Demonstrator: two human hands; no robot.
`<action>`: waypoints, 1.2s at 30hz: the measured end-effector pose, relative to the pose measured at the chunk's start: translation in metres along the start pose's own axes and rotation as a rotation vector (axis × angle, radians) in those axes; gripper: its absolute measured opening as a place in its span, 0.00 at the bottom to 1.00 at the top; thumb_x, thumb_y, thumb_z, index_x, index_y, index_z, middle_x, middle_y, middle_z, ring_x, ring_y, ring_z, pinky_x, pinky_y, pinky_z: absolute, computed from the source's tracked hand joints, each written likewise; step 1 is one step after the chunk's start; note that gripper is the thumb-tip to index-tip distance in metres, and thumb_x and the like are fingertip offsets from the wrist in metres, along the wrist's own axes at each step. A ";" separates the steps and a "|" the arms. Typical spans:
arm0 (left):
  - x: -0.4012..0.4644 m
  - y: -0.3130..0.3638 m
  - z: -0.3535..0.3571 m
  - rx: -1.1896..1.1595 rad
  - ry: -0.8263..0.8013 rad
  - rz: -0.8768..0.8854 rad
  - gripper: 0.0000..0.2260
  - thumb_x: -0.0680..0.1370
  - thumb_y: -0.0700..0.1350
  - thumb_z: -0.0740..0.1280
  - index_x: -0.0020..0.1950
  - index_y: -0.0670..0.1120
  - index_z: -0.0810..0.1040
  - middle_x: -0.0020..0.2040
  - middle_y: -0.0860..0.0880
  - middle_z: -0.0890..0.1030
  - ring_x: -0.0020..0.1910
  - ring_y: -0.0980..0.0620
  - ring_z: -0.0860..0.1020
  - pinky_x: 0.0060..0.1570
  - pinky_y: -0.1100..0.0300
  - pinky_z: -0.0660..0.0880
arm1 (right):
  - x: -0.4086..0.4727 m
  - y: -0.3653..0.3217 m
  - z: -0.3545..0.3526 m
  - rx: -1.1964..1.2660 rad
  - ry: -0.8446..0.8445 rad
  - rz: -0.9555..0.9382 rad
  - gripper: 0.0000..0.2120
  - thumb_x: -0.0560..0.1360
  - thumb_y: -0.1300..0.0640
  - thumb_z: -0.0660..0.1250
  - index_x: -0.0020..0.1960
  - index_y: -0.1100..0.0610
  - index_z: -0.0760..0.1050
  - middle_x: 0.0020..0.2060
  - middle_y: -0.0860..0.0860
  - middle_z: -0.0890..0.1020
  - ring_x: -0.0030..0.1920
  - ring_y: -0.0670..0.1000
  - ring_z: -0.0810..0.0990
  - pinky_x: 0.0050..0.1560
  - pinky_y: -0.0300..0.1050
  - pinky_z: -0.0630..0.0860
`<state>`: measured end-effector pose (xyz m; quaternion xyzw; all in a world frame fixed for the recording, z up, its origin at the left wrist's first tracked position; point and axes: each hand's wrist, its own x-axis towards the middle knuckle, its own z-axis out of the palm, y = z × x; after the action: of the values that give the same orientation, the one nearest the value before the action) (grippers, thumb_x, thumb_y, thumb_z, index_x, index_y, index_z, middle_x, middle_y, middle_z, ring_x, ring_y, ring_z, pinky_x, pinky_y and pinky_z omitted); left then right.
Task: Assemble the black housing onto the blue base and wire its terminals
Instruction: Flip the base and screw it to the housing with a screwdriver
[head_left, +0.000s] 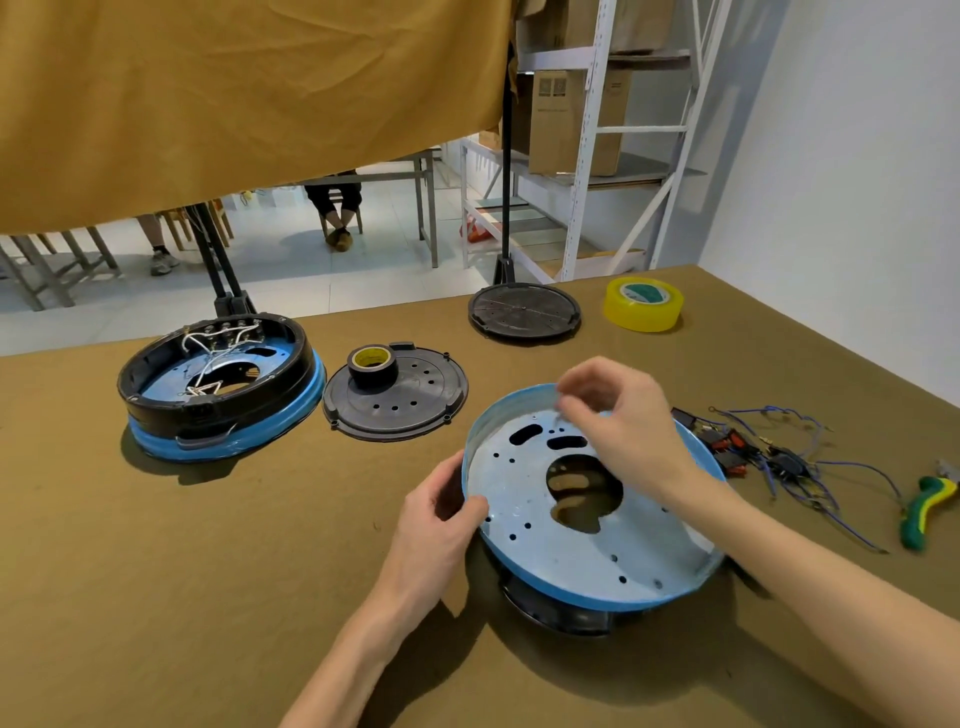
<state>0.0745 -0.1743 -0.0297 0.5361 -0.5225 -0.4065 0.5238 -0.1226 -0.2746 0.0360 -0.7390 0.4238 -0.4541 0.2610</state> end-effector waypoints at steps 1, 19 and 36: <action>0.000 0.001 0.002 -0.006 0.002 0.000 0.21 0.83 0.40 0.64 0.72 0.59 0.70 0.55 0.76 0.79 0.58 0.75 0.75 0.46 0.75 0.76 | 0.003 0.005 -0.008 -0.093 0.075 0.039 0.08 0.77 0.65 0.71 0.48 0.53 0.80 0.40 0.45 0.84 0.42 0.42 0.82 0.44 0.34 0.78; -0.002 0.029 -0.023 -0.682 -0.264 -0.063 0.42 0.68 0.35 0.77 0.77 0.58 0.68 0.72 0.44 0.77 0.70 0.39 0.76 0.65 0.43 0.76 | -0.048 -0.033 -0.054 -0.110 0.390 -0.160 0.07 0.77 0.61 0.74 0.53 0.53 0.82 0.44 0.42 0.85 0.48 0.44 0.83 0.62 0.48 0.76; -0.016 0.034 -0.034 -0.810 -0.396 -0.098 0.28 0.71 0.35 0.73 0.70 0.53 0.79 0.74 0.42 0.75 0.71 0.39 0.76 0.60 0.50 0.80 | -0.083 -0.049 0.016 -0.157 -0.078 -0.693 0.12 0.76 0.60 0.76 0.58 0.58 0.81 0.47 0.50 0.88 0.48 0.44 0.86 0.50 0.39 0.83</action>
<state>0.1011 -0.1509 0.0063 0.2238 -0.3855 -0.6972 0.5615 -0.1085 -0.1781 0.0291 -0.8735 0.1710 -0.4531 0.0500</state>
